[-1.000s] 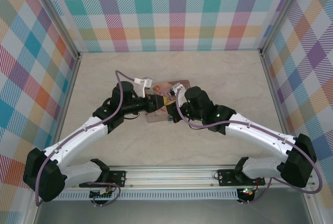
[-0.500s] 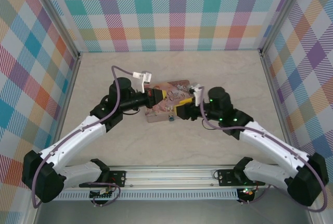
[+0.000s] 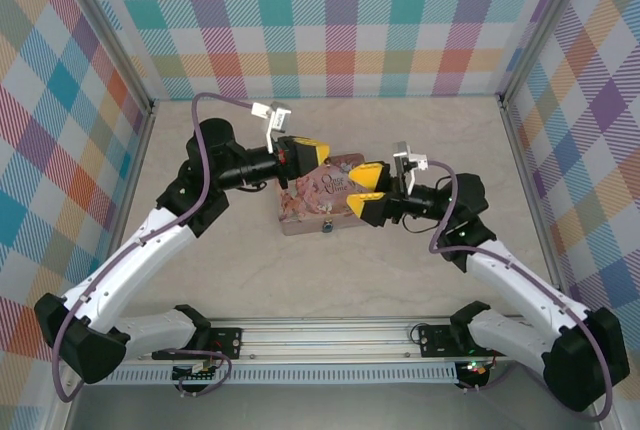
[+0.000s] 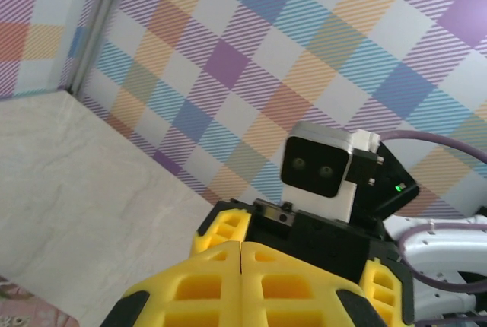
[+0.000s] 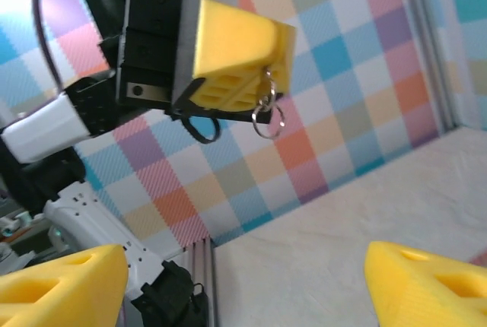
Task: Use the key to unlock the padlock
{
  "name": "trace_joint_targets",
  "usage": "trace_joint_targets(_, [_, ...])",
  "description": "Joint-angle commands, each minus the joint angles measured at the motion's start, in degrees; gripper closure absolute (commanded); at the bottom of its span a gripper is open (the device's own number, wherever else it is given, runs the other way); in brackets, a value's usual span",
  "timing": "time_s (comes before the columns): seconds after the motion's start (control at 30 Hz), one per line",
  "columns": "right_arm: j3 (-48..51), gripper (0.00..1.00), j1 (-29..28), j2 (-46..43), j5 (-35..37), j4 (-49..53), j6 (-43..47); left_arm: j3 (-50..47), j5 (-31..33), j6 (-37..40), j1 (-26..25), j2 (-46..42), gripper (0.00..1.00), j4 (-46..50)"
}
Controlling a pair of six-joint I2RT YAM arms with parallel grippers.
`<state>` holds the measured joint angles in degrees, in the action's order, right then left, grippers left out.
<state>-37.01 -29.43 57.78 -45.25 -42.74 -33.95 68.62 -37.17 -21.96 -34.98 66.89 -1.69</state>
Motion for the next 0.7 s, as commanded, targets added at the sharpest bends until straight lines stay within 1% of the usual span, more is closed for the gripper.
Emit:
trace_joint_targets(0.0, [-3.7,0.25,0.3,2.2,-3.4,-8.8,-2.8,2.0,-4.1,2.6,-1.4,0.6,1.0,-0.2])
trace_joint_targets(0.23, [-8.3,0.36,0.1,6.2,-4.5,-8.6,-3.3,2.3,-4.3,3.2,-2.5,1.5,1.0,-0.1])
trace_joint_targets(0.67, [-8.9,0.55,-1.4,8.9,-5.4,-8.7,-4.3,2.4,-2.7,3.4,-3.3,2.9,1.0,-0.1])
